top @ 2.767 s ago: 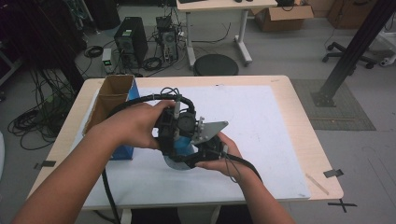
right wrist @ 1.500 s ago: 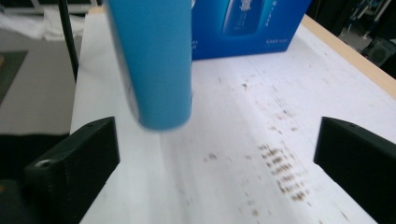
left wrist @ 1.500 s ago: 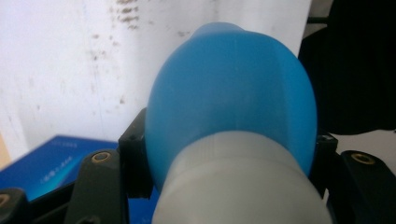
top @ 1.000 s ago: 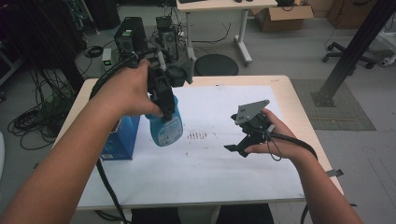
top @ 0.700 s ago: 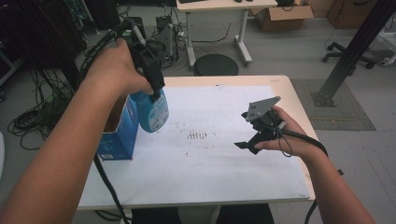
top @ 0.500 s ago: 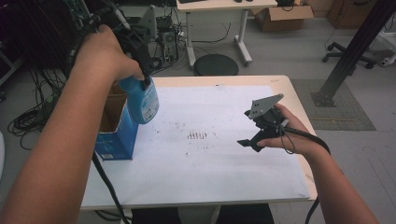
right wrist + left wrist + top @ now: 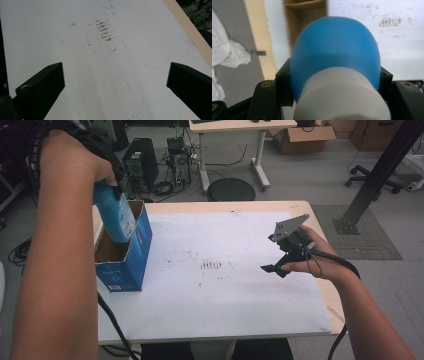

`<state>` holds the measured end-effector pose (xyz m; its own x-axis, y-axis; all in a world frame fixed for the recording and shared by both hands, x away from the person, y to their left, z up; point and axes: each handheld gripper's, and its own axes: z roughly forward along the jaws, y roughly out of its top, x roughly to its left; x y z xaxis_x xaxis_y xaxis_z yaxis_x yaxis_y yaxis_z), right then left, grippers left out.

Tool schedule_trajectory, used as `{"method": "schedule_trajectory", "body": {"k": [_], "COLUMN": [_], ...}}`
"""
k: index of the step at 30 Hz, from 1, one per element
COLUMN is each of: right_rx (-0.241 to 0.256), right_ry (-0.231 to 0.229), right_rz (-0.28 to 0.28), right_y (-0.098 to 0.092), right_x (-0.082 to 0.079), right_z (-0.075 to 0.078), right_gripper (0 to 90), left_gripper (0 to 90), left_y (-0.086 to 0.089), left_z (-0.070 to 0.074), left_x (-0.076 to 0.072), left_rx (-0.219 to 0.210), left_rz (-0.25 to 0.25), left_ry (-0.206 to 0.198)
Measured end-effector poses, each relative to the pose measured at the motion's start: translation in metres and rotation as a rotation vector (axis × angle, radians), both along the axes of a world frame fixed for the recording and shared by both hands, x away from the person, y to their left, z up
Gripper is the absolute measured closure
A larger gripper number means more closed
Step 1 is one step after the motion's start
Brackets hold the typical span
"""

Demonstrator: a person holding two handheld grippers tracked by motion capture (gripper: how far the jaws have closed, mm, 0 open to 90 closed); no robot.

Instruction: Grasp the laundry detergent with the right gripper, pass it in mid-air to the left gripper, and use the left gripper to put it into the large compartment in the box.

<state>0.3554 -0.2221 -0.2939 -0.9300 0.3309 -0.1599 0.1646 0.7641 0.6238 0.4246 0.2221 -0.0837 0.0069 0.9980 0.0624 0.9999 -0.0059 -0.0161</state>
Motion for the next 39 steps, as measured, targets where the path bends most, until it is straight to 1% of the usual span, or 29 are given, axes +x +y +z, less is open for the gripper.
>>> {"method": "schedule_trajectory", "body": {"k": [3,6,10,16,25,32,38,39], "right_rx": [-0.001,-0.005,-0.006,-0.003,0.0,0.002,0.004,0.004], "right_ry": [0.005,0.009,0.011,0.009,0.013,0.016,0.017,0.018], "right_rz": [-0.004,-0.005,-0.003,0.003,-0.004,-0.01,-0.007,-0.008], "right_y": [-0.002,-0.003,-0.002,0.001,-0.001,-0.003,-0.002,-0.002], "right_x": [0.001,0.002,0.003,0.002,0.001,0.001,0.0,0.0], "right_z": [-0.001,-0.003,-0.003,-0.003,-0.005,-0.004,-0.005,-0.005], "right_gripper": [1.5,1.6,1.7,1.7,1.7,1.7,1.7,1.7], "left_gripper": [38.2,38.2,38.2,38.1,38.2,38.1,38.1,38.1], "left_y": [0.011,0.021,0.028,0.032,0.04,0.042,0.043,0.043], "left_z": [0.0,-0.002,-0.007,-0.018,-0.042,-0.059,-0.077,-0.082], "left_x": [-0.001,-0.001,-0.002,0.0,0.002,0.004,0.004,0.004], "left_rx": [0.005,-0.008,-0.016,-0.025,-0.029,-0.027,-0.029,-0.028], "left_rz": [0.027,0.045,0.048,0.038,0.032,0.017,0.008,0.008], "left_ry": [-0.004,-0.009,-0.013,-0.009,-0.013,-0.002,0.008,0.01]}}
